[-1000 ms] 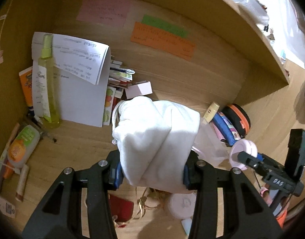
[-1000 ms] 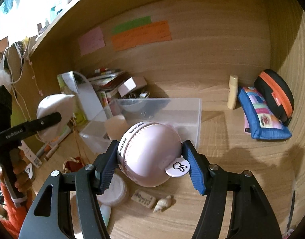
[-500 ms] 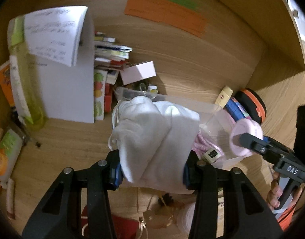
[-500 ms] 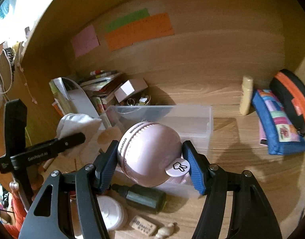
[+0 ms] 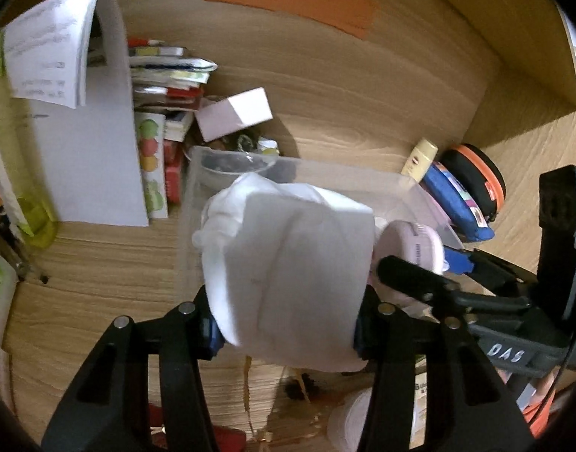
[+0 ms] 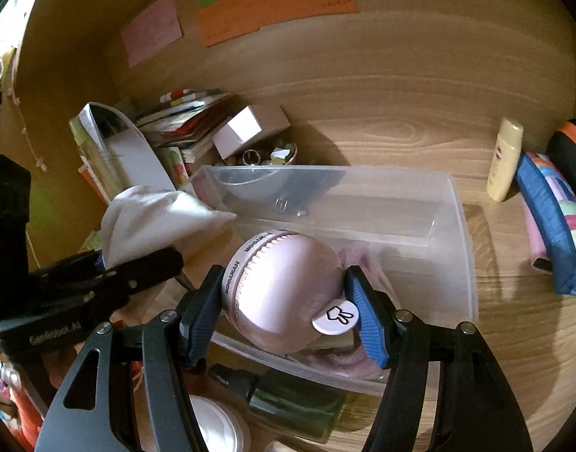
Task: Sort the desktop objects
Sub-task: 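Lift the pouch with the left gripper while the right gripper carries the compact toward the box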
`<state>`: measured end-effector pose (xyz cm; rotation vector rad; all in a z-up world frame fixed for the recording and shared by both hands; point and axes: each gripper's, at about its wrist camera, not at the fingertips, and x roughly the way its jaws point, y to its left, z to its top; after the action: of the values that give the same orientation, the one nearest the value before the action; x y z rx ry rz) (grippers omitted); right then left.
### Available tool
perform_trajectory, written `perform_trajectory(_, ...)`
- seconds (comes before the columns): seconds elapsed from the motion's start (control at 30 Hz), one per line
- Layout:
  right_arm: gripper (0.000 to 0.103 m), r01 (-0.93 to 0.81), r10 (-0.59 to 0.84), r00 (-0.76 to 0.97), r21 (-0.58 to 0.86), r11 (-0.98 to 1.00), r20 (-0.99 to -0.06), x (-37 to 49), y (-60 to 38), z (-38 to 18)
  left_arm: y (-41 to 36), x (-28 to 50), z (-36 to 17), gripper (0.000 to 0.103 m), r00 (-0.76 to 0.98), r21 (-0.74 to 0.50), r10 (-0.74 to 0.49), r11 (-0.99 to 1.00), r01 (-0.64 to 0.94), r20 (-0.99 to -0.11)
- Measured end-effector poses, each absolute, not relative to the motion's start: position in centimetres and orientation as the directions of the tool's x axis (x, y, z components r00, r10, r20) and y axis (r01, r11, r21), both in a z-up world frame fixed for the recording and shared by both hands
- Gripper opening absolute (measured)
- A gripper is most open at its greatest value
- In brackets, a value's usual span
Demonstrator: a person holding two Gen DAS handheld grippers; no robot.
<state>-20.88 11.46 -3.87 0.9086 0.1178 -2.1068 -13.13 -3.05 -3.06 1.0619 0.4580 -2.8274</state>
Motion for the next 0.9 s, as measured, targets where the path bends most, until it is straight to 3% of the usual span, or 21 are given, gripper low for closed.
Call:
perform_trajectory(0.37, 0.061, 0.723, -0.636, -0.433, 0.175, -0.668, -0.638, -20.5, 11.3, -4.1, -2.4, -12.4, -3.1, 0.056, -0.76, -0.173, -0.04, -0.965, 0.198, -0.649)
perform_trajectory(0.67, 0.061, 0.744, -0.636, -0.416, 0.159, -0.649, -0.65, -20.1, 11.0, -4.3, -3.1, -12.1, -2.9, 0.062, -0.772, -0.233, 0.017, -0.957, 0.171, -0.636)
perform_trajectory(0.9, 0.072, 0.739, -0.635, -0.439, 0.146, -0.658, -0.636, -20.0, 11.1, -4.0, -3.3, -11.4, -2.6, 0.066, -0.785, -0.257, 0.047, -0.956, 0.145, -0.617)
